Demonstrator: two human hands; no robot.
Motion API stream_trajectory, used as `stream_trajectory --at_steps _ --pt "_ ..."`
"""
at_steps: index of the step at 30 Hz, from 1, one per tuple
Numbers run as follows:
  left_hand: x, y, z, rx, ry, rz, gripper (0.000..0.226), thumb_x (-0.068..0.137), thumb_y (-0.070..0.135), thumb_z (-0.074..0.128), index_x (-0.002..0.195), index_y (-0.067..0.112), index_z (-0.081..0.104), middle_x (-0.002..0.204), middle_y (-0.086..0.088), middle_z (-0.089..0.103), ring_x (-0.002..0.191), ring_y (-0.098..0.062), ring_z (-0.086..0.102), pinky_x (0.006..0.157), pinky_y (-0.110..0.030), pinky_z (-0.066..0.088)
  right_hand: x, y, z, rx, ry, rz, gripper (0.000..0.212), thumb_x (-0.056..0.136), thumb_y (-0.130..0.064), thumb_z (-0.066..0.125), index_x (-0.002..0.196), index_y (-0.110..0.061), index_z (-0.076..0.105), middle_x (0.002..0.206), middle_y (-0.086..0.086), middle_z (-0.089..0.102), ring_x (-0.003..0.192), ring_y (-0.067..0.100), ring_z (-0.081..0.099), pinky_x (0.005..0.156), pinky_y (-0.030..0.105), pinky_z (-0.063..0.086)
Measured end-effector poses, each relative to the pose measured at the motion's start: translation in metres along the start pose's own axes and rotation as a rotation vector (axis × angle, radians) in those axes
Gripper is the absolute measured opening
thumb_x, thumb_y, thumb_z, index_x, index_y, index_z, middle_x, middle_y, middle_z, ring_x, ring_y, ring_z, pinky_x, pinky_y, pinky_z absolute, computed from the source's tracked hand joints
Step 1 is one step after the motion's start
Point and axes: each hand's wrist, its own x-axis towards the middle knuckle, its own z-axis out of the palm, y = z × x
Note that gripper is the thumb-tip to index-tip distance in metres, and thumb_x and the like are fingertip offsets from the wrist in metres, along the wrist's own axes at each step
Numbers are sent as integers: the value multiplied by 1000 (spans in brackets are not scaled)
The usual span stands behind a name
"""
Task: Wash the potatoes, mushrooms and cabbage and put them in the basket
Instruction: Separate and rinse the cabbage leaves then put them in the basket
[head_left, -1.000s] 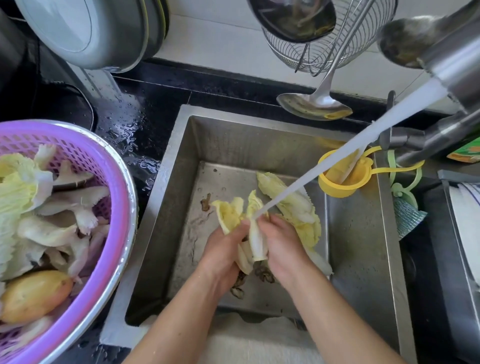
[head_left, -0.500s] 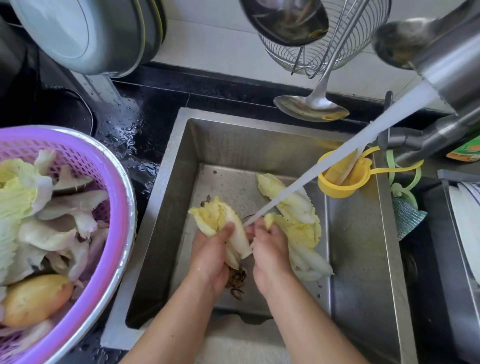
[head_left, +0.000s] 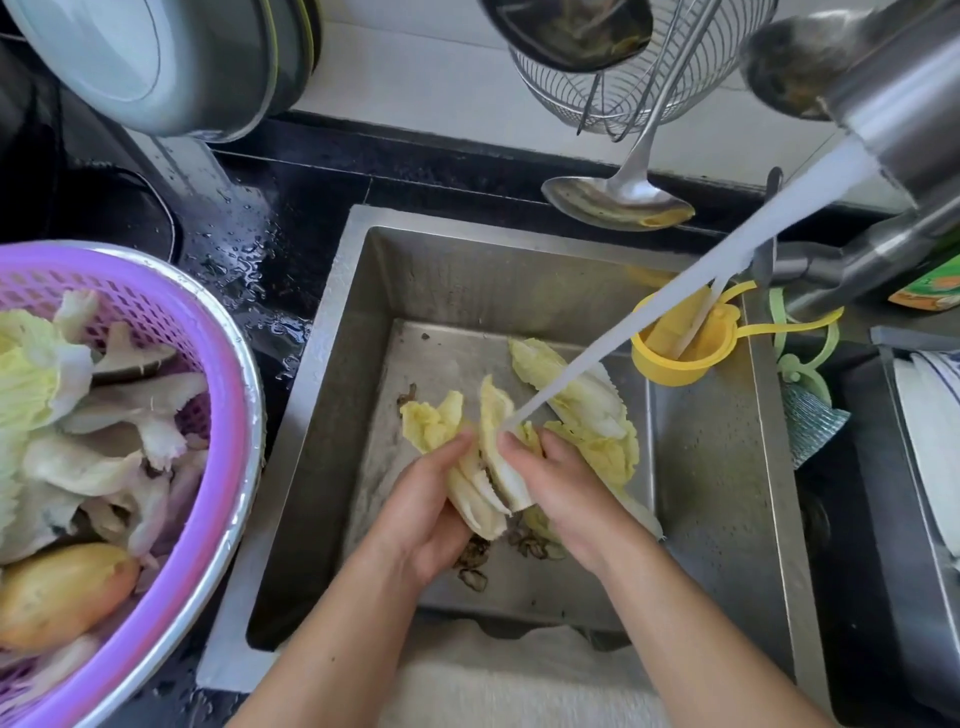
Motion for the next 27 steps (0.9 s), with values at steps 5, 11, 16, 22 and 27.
stream_trajectory --at_steps 5,11,16,22,27 --pt "-4 5 3 -158 -66 -28 51 96 22 51 140 -1 59 140 -23 61 127 -36 55 126 -55 24 2 4 -8 299 3 -22 32 106 -33 53 124 -15 73 120 3 76 115 24 70 102 48 53" --pt "-2 3 5 -156 -93 21 32 89 6 48 119 2 58 128 -23 69 117 -35 69 116 -52 43 9 11 -19 564 42 36 40 102 -32 55 132 -8 65 129 17 70 112 29 69 95 47 54" --pt "6 -7 0 186 49 133 38 95 18 72 128 -2 68 123 -23 71 112 -40 70 98 -50 55 4 11 -4 244 109 -58 20 102 -34 59 116 -23 68 106 -3 79 101 15 74 91 40 57" --pt "7 -7 -3 239 63 215 37 95 6 71 132 3 66 124 -20 74 117 -37 71 105 -56 53 7 12 10 85 179 -143 10 97 -31 67 105 -26 71 99 -6 79 96 14 74 88 41 60" --pt "8 -7 -2 233 102 231 34 97 3 64 131 3 66 124 -21 73 116 -38 71 104 -54 54 10 14 14 235 199 -121 14 95 -31 71 103 -20 71 97 1 79 95 23 75 76 38 57"
